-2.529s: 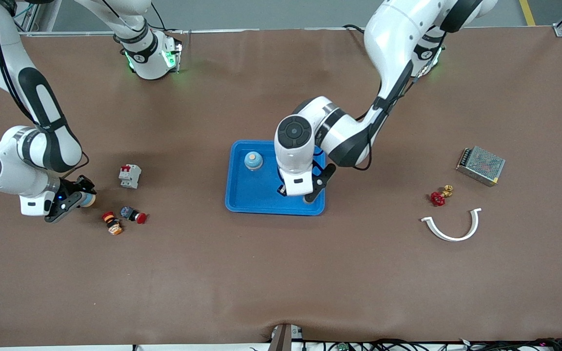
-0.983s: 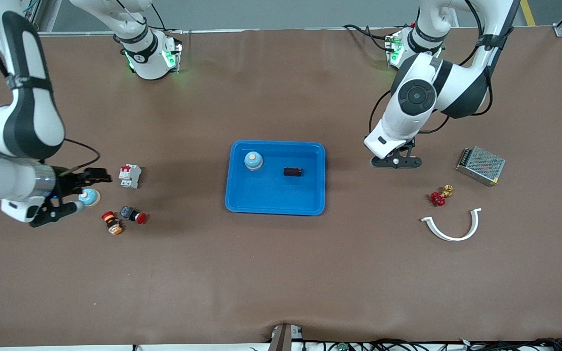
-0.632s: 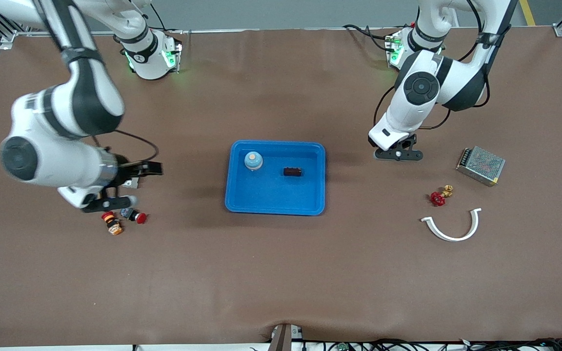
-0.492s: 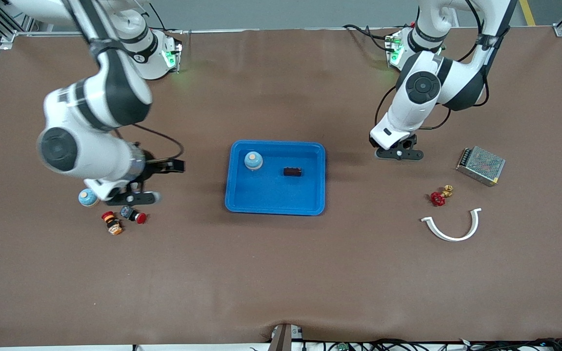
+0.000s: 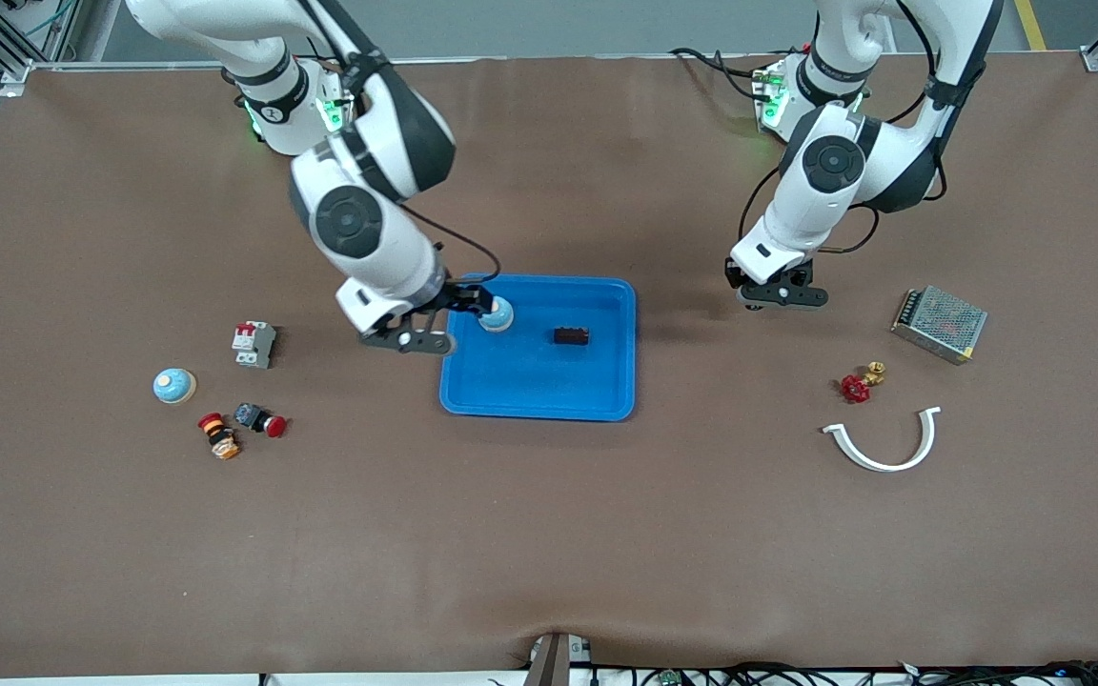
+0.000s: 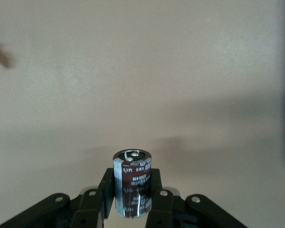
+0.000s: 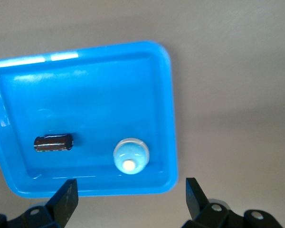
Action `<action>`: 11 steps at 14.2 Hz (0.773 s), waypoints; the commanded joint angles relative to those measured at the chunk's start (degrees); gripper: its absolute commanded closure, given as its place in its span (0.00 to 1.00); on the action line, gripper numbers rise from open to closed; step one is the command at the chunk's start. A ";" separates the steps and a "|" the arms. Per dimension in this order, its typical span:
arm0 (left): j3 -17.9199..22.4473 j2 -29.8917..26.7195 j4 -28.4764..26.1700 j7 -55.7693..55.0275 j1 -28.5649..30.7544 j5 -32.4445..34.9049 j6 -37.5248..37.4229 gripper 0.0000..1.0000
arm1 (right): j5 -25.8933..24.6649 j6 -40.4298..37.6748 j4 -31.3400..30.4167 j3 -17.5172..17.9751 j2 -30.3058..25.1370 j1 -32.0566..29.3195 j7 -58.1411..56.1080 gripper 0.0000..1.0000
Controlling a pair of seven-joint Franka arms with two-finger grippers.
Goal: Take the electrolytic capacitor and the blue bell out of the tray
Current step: 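Grasp the second gauge with the right gripper while the left gripper carries capacitor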
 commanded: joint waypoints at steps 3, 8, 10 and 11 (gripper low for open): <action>-0.36 -0.17 -3.46 3.63 1.88 -0.11 6.12 1.00 | 0.07 12.19 -10.21 -0.98 -1.24 4.23 2.88 0.00; -0.36 2.20 -4.09 5.83 3.82 0.06 9.47 1.00 | -0.62 17.84 -12.08 -1.15 0.78 6.52 6.21 0.00; -0.36 3.78 -3.56 5.83 5.14 0.06 9.92 1.00 | -2.64 19.33 -12.08 -1.15 2.36 6.96 7.97 0.00; -0.36 4.31 -3.39 5.83 5.23 0.06 9.92 1.00 | -4.13 20.12 -11.99 -1.15 3.15 7.05 9.45 0.00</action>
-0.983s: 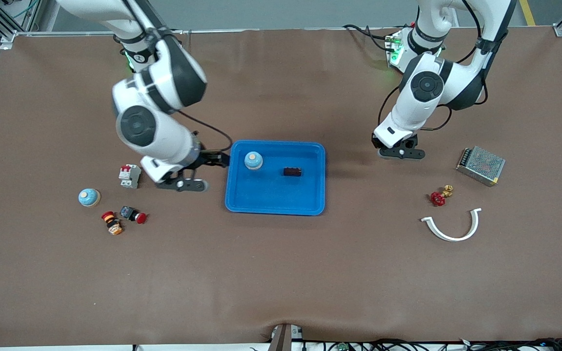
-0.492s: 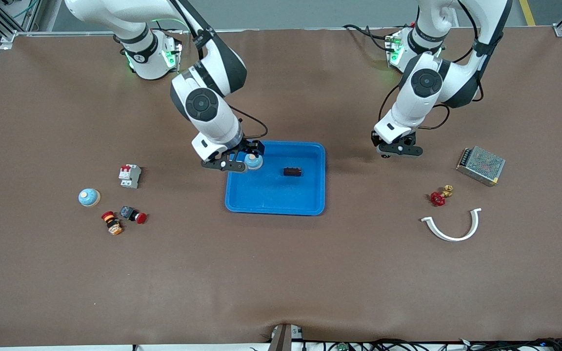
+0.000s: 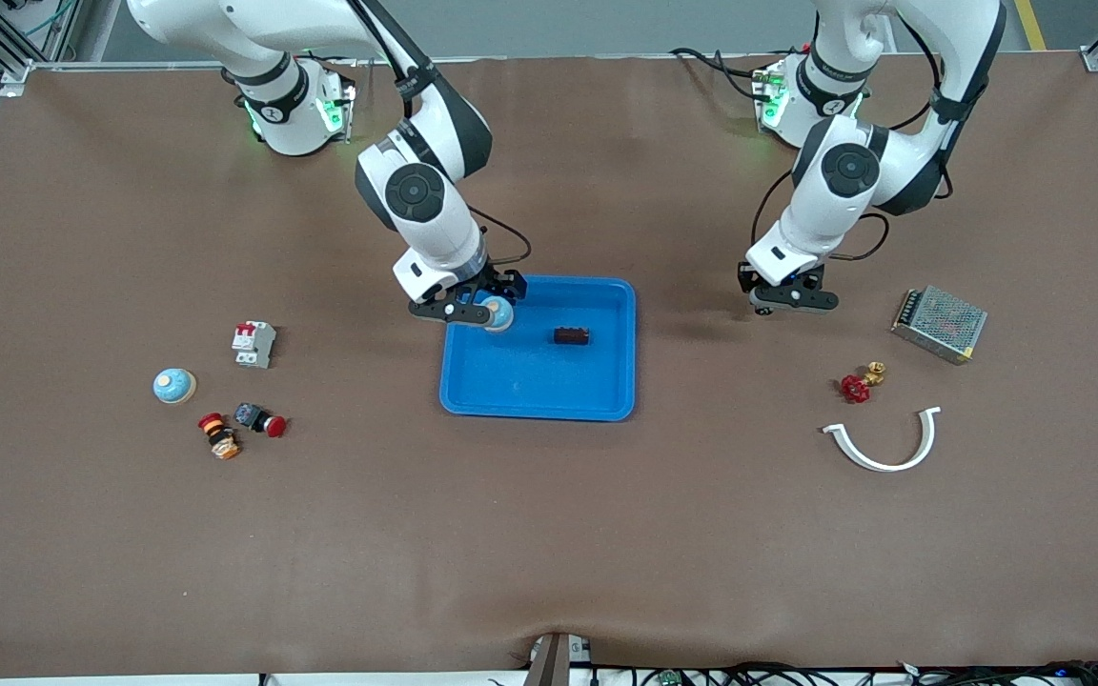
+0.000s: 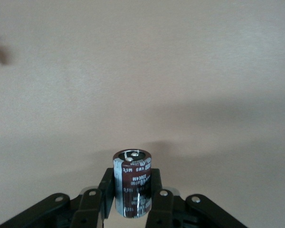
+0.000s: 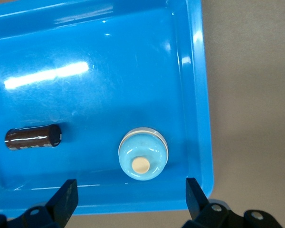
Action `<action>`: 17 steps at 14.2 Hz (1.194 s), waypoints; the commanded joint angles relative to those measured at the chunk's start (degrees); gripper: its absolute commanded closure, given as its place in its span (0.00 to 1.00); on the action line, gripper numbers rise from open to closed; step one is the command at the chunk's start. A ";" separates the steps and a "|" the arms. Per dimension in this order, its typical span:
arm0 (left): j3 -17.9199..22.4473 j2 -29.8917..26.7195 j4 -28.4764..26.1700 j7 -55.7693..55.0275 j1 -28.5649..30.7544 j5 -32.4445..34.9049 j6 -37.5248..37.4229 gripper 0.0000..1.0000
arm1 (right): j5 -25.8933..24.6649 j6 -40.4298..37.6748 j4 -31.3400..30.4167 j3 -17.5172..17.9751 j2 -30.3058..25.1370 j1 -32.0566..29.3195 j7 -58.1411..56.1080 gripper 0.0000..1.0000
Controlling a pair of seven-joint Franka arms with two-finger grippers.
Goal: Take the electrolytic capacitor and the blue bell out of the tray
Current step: 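Grasp the second gauge with the right gripper while the left gripper carries capacitor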
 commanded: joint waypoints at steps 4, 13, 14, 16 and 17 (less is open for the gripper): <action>-0.38 3.47 1.41 1.01 1.23 -0.03 1.35 1.00 | -8.84 3.44 0.29 -0.89 4.21 1.34 7.09 0.00; -0.29 7.25 2.56 0.75 1.23 -0.03 4.16 1.00 | -10.25 5.11 1.95 -0.81 8.26 1.51 7.09 0.00; -0.29 7.87 2.56 0.75 1.32 -0.03 4.78 1.00 | -10.25 5.11 2.39 -0.81 8.61 1.60 7.09 0.00; -0.20 8.66 2.56 0.75 1.32 -0.03 6.01 1.00 | -10.25 5.20 2.92 -0.81 9.49 1.86 7.09 0.00; -0.20 8.84 2.64 0.75 1.24 -0.11 6.19 1.00 | -10.25 5.20 3.44 -0.89 10.10 2.56 7.09 0.00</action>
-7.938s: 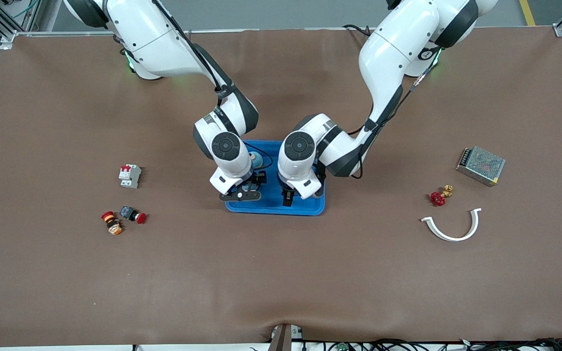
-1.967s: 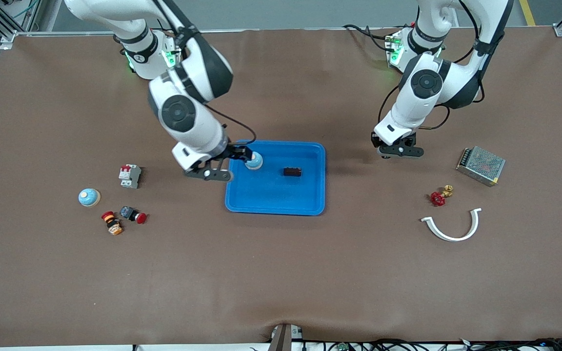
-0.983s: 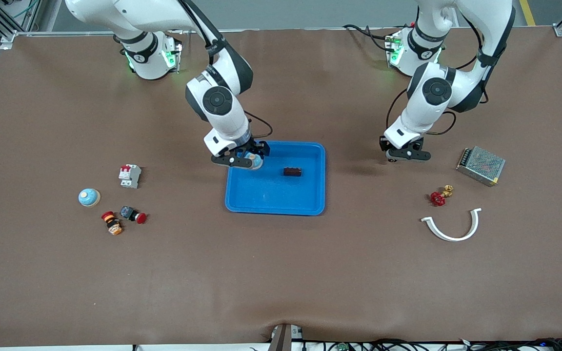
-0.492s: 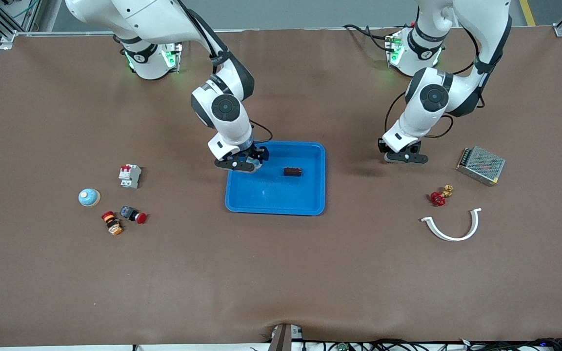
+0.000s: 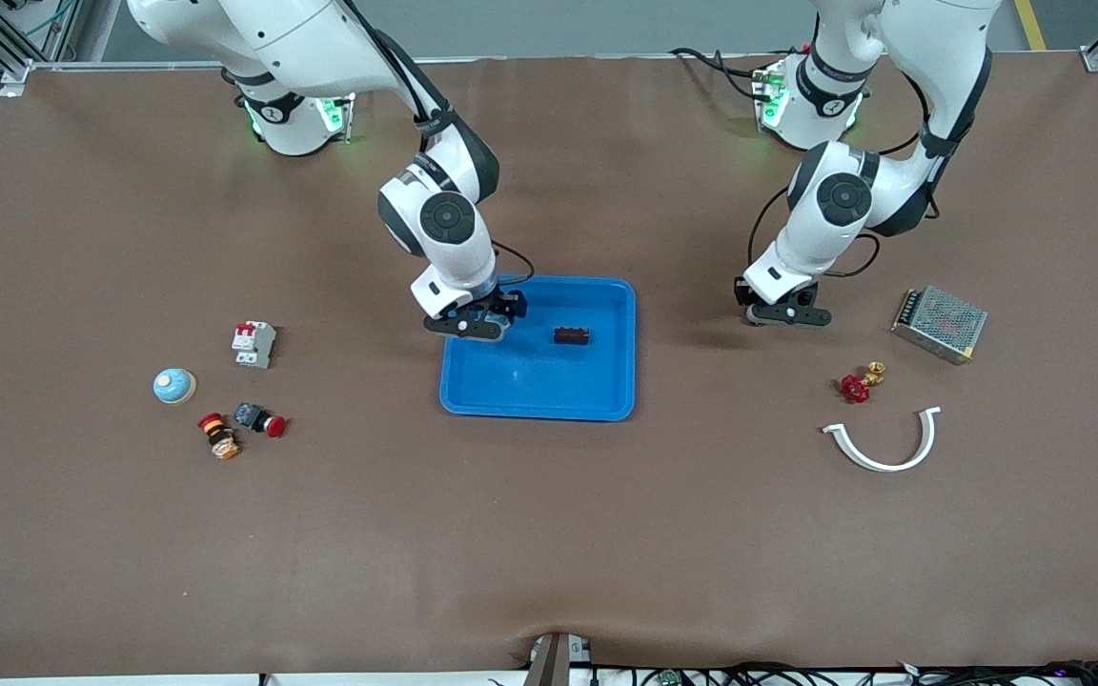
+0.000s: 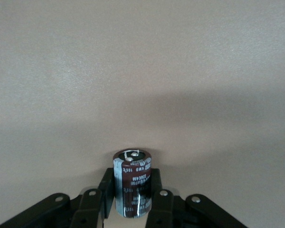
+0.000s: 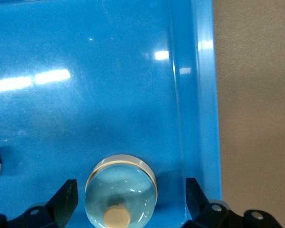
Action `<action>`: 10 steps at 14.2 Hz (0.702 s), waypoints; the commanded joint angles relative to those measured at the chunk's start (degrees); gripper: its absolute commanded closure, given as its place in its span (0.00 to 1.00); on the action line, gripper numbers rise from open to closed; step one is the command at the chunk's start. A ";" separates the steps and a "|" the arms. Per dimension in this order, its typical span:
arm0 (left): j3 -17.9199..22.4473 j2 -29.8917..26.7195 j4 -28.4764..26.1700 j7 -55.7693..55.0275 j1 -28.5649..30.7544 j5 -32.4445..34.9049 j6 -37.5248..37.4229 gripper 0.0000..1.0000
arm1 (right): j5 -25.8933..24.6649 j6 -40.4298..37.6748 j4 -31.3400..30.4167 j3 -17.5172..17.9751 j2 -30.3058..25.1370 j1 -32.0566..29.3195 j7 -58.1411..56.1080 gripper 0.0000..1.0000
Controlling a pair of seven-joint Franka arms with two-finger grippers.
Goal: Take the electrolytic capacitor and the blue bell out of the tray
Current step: 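Grasp the second gauge with the right gripper while the left gripper carries capacitor, then set the capacitor on the table with the left gripper, return to tray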
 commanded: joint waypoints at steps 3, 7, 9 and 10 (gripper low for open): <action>-0.20 1.45 1.31 0.60 0.47 -0.12 1.40 1.00 | -1.43 0.58 2.16 -0.86 2.47 1.97 1.80 0.00; -0.29 1.45 1.66 -2.56 0.38 -0.29 1.31 0.00 | -1.52 0.67 2.16 -0.86 3.00 2.06 1.71 0.00; -0.29 1.37 2.19 -3.97 0.20 -0.29 1.14 0.00 | -1.52 0.93 2.16 -0.95 3.00 2.06 1.80 0.00; -0.29 1.28 2.37 -5.54 -0.06 -0.29 1.05 0.00 | -1.52 1.11 2.08 -0.95 3.00 2.06 1.80 0.00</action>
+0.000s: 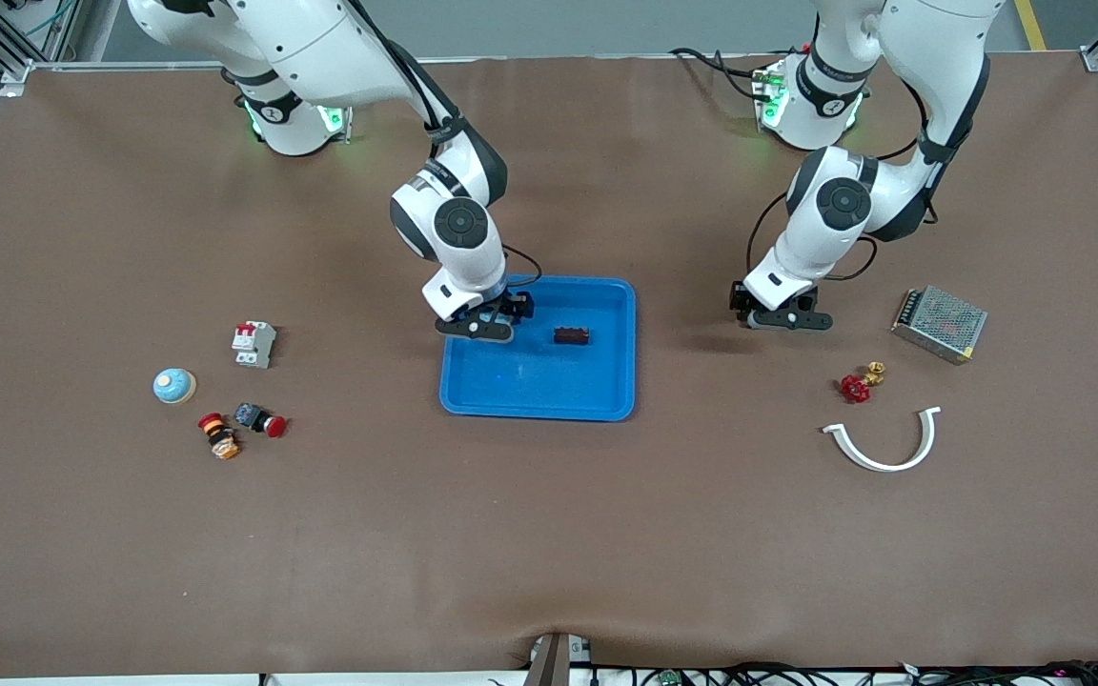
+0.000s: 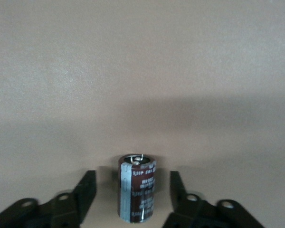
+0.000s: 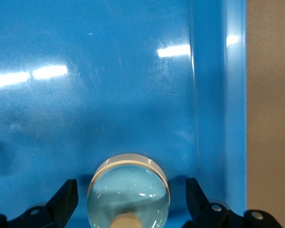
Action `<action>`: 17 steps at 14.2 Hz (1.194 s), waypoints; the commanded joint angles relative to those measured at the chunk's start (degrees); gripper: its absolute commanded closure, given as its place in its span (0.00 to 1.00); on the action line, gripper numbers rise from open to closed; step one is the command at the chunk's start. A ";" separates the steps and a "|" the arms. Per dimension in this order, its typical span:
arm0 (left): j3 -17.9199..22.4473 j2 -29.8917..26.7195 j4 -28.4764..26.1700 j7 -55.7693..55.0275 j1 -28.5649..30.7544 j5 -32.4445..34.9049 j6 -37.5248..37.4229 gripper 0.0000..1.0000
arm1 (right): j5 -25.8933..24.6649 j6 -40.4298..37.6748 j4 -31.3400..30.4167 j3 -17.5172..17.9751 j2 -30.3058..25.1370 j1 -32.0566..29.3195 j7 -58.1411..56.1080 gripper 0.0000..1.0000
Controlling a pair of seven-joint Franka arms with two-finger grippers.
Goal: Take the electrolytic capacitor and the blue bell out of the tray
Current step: 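Set the capacitor on the table with the left gripper, return to tray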
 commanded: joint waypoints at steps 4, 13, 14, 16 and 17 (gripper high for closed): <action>-0.73 0.11 4.40 -11.83 -1.92 -0.20 -4.77 0.00 | -1.24 0.67 0.93 -0.69 0.58 0.94 1.49 0.56; -1.34 0.64 14.69 -42.85 -7.02 -0.55 -15.52 0.00 | -0.88 -13.43 5.22 -0.60 -5.90 0.15 0.35 0.65; -1.43 1.34 15.65 -47.85 -7.37 -0.82 -15.53 0.00 | -0.88 -18.09 6.28 -0.68 -8.09 -0.20 -0.35 0.65; -1.69 4.14 19.51 -56.82 -8.43 -0.82 -15.53 0.00 | -0.88 -23.65 6.56 -0.69 -12.66 -1.95 -3.50 0.65; -2.13 5.72 21.62 -60.25 -9.13 -0.82 -15.53 0.00 | -0.88 -26.19 6.47 -0.69 -14.69 -3.01 -5.52 0.65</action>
